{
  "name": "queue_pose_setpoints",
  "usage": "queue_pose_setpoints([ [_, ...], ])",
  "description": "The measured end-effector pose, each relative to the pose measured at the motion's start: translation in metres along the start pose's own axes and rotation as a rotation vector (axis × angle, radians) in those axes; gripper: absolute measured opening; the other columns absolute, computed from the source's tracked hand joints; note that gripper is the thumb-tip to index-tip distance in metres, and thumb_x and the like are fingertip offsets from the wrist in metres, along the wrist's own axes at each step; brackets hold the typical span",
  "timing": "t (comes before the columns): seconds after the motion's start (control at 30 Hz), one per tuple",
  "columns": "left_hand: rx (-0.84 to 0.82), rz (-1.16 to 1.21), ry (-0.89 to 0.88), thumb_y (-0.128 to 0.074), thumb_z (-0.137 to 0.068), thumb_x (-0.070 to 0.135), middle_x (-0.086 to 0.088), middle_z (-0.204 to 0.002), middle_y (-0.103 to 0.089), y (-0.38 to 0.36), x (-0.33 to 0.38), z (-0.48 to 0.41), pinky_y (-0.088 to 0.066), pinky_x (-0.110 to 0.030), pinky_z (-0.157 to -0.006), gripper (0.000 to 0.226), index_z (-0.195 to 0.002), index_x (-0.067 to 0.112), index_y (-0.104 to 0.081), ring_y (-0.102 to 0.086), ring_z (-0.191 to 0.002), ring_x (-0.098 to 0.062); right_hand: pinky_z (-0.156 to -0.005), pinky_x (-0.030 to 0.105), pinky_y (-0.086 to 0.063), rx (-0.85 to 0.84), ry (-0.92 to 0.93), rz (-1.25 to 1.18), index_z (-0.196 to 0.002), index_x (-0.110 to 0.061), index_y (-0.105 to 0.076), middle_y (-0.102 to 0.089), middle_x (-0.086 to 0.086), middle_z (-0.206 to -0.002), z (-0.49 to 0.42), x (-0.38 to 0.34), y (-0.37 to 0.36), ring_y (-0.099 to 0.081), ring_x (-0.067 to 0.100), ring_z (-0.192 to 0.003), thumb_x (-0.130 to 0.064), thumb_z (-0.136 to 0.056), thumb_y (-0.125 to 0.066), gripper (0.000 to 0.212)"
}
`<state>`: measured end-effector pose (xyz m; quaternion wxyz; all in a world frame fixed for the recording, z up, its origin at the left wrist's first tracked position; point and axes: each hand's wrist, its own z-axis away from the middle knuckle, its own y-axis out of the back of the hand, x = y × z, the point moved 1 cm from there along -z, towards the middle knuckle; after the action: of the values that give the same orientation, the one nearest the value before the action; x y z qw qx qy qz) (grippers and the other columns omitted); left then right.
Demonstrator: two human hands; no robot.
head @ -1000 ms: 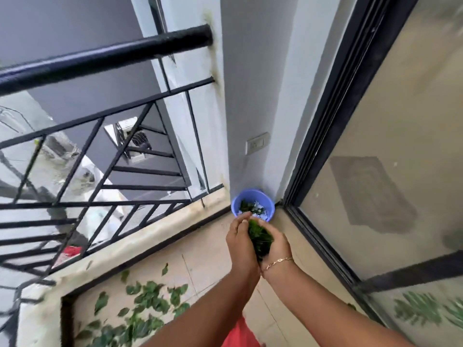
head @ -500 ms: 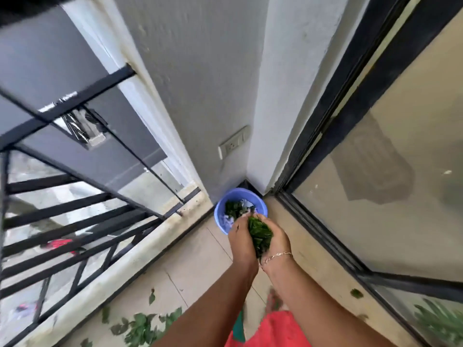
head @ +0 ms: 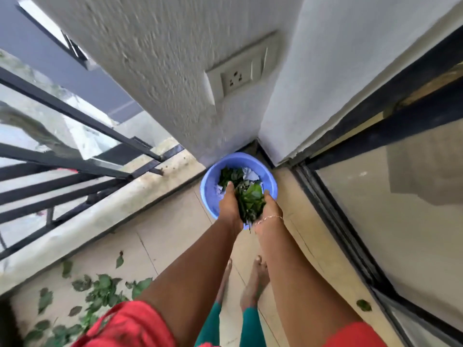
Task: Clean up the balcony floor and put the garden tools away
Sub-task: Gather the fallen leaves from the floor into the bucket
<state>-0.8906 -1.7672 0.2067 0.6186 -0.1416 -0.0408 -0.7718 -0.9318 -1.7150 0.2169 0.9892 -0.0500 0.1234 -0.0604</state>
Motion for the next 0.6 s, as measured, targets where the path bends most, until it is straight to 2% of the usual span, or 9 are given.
queue_pose_setpoints([
  [0.13, 0.003, -0.069, 0.006, -0.035, -0.091, 0.064, -0.012, -0.133, -0.056, 0.009, 0.016, -0.019, -0.052, -0.038, -0.076, 0.070, -0.136, 0.012, -0.049, -0.056, -0.117, -0.029, -0.098, 0.046, -0.042, -0.062, -0.026, 0.040, -0.125, -0.009, -0.053, -0.057, 0.014, -0.119, -0.040, -0.003, -0.004, -0.054, 0.033, -0.114, -0.046, -0.097, -0.038, 0.049],
  [0.2, 0.012, -0.161, -0.024, -0.030, -0.096, 0.056, -0.006, -0.140, -0.048, 0.014, 0.020, -0.010, -0.045, -0.034, -0.090, 0.067, -0.140, 0.008, -0.040, -0.047, -0.128, -0.027, -0.104, 0.042, -0.038, -0.049, -0.052, 0.052, -0.121, -0.009, -0.052, -0.055, 0.015, -0.121, -0.048, -0.005, -0.002, -0.055, 0.031, -0.106, -0.047, -0.096, -0.039, 0.047],
  [0.23, 0.005, -0.221, -0.057, -0.027, -0.099, 0.051, -0.002, -0.133, -0.047, 0.017, 0.022, -0.004, -0.039, -0.032, -0.096, 0.063, -0.142, 0.007, -0.037, -0.042, -0.132, -0.025, -0.105, 0.040, -0.037, -0.041, -0.068, 0.068, -0.127, -0.009, -0.047, -0.049, 0.016, -0.129, -0.045, -0.006, 0.000, -0.051, 0.031, -0.112, -0.047, -0.095, -0.040, 0.050],
  [0.3, -0.017, -0.442, -0.161, -0.027, -0.099, 0.051, 0.005, -0.122, -0.043, 0.020, 0.025, 0.012, -0.034, -0.029, -0.098, 0.060, -0.141, 0.010, -0.037, -0.040, -0.131, -0.022, -0.106, 0.039, -0.033, -0.041, -0.064, 0.092, -0.140, -0.006, -0.034, -0.034, 0.022, -0.144, -0.034, -0.012, 0.002, -0.038, 0.033, -0.130, -0.046, -0.096, -0.040, 0.059],
  [0.4, -0.044, -1.066, -0.419, -0.036, -0.096, 0.052, -0.004, -0.137, -0.048, 0.027, 0.028, 0.037, -0.035, -0.029, -0.097, 0.060, -0.134, 0.006, -0.044, -0.046, -0.126, -0.023, -0.107, 0.039, -0.034, -0.077, 0.032, 0.195, -0.139, -0.003, -0.036, -0.038, 0.027, -0.140, 0.003, -0.023, 0.006, -0.039, 0.037, -0.130, -0.035, -0.099, -0.038, 0.051],
  [0.47, -0.055, -1.460, -0.568, -0.040, -0.098, 0.043, -0.017, -0.140, -0.044, 0.030, 0.029, 0.056, -0.032, -0.033, -0.098, 0.055, -0.135, 0.001, -0.040, -0.041, -0.129, -0.028, -0.095, 0.035, -0.044, -0.078, 0.204, 0.456, -0.115, -0.001, -0.057, -0.055, 0.032, -0.116, 0.028, -0.028, 0.014, -0.056, 0.039, -0.107, -0.028, -0.099, -0.041, 0.035],
  [0.5, -0.068, -1.600, -0.622, -0.039, -0.099, 0.042, -0.019, -0.144, -0.039, 0.029, 0.030, 0.069, -0.030, -0.035, -0.101, 0.057, -0.138, 0.000, -0.036, -0.036, -0.132, -0.030, -0.083, 0.033, -0.046, -0.068, 0.318, 0.652, -0.096, -0.005, -0.063, -0.060, 0.027, -0.098, 0.045, -0.032, 0.020, -0.059, 0.035, -0.091, -0.026, -0.098, -0.045, 0.028],
  [0.53, -0.075, -1.693, -0.675, -0.039, -0.099, 0.043, -0.020, -0.146, -0.035, 0.029, 0.032, 0.085, -0.029, -0.035, -0.104, 0.060, -0.140, 0.000, -0.033, -0.033, -0.135, -0.030, -0.076, 0.032, -0.044, -0.046, 0.444, 0.889, -0.088, -0.006, -0.064, -0.061, 0.023, -0.091, 0.064, -0.037, 0.027, -0.058, 0.032, -0.084, -0.024, -0.095, -0.049, 0.024],
  [0.6, -0.090, -1.819, -0.731, -0.033, -0.096, 0.054, -0.020, -0.148, -0.033, 0.032, 0.036, 0.117, -0.029, -0.035, -0.106, 0.069, -0.141, 0.002, -0.032, -0.031, -0.136, -0.030, -0.083, 0.033, -0.042, 0.009, 0.650, 1.415, -0.106, -0.005, -0.063, -0.061, 0.019, -0.108, 0.101, -0.046, 0.042, -0.058, 0.032, -0.100, -0.024, -0.093, -0.052, 0.026],
])
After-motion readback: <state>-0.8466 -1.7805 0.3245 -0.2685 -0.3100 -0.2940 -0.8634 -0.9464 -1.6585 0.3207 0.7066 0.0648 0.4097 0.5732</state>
